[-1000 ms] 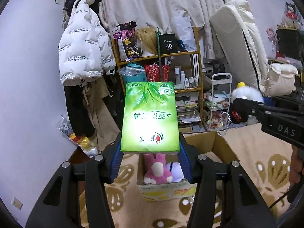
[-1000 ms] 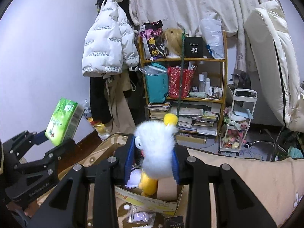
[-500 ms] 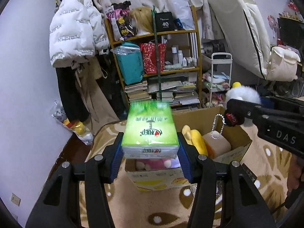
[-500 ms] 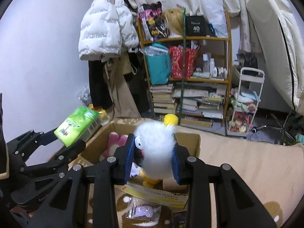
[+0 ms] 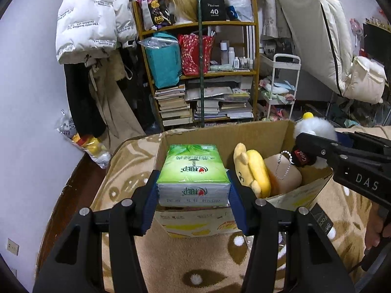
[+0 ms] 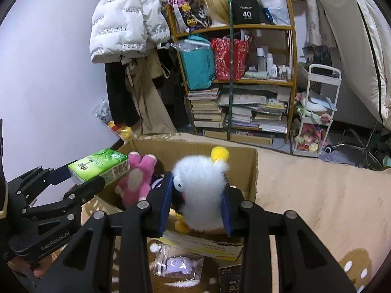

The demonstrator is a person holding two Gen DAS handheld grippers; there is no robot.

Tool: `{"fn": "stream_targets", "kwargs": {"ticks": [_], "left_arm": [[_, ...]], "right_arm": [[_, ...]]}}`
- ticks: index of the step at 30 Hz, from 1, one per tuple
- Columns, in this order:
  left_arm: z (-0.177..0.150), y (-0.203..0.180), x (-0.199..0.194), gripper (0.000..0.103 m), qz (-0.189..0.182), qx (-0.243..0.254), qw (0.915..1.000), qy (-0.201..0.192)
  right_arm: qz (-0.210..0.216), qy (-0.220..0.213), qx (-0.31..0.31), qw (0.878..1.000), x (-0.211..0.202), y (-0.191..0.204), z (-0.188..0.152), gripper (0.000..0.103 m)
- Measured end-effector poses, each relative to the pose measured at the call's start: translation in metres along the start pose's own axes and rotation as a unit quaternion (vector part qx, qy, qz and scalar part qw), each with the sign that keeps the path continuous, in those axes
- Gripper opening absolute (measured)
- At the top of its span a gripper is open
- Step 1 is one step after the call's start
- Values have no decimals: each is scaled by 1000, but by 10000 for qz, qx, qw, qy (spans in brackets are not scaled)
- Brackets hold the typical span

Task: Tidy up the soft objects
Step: 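Open the left gripper over the box while the right gripper releases the white keychain inside, then lower the left gripper to the purple keychain bag while the right gripper approaches the black Face box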

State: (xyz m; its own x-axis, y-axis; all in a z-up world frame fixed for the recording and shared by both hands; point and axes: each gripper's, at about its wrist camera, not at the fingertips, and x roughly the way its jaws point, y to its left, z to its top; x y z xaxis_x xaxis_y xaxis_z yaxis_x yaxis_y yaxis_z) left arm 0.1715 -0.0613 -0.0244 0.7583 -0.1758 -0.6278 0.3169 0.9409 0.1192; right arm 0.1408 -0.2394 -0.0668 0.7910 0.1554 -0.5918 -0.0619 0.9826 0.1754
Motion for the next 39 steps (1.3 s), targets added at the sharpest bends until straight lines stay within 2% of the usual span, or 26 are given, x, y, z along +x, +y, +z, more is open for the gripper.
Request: {"fn": "stream_targets", "kwargs": {"ticks": [7,11,15,18,24,26,30,32,39], "left_arm": [[-4,-6,7,53,25,143,9999,71],[-5,-5,8,58,158,95,9998,67],[-5,-2,8,69,138,41,9999,90],[-4,-2,6,71,116,63,9999,87],[-4,-5,0,80,-19,78,9999,124],[-4,-8,-3,81,-42,109,9998,136],[-6,-13,-9,85,-74,173,9997,163],[-7,-15,-12,86,-87,188,9997,159],[-10,-18,-23,89,-180,169,9995,188]], "right_arm": [[-17,199,31,9998,10,-4,-4,39],[18,325,222,9992,13,-14,-9,39],[39,447,332,9984,14,-17,-10,40],[84,497,314,9982,14,-16,-11,42],[53,447,295,9986,9,-11,-13,56],[28,398,303,9987,6,-11,-11,66],[-26,319,386,9987,-4,-14,-11,70],[-58,279,456,9986,-9,-17,-11,77],[-288,177,427,9985,-29,-21,-12,92]]}}
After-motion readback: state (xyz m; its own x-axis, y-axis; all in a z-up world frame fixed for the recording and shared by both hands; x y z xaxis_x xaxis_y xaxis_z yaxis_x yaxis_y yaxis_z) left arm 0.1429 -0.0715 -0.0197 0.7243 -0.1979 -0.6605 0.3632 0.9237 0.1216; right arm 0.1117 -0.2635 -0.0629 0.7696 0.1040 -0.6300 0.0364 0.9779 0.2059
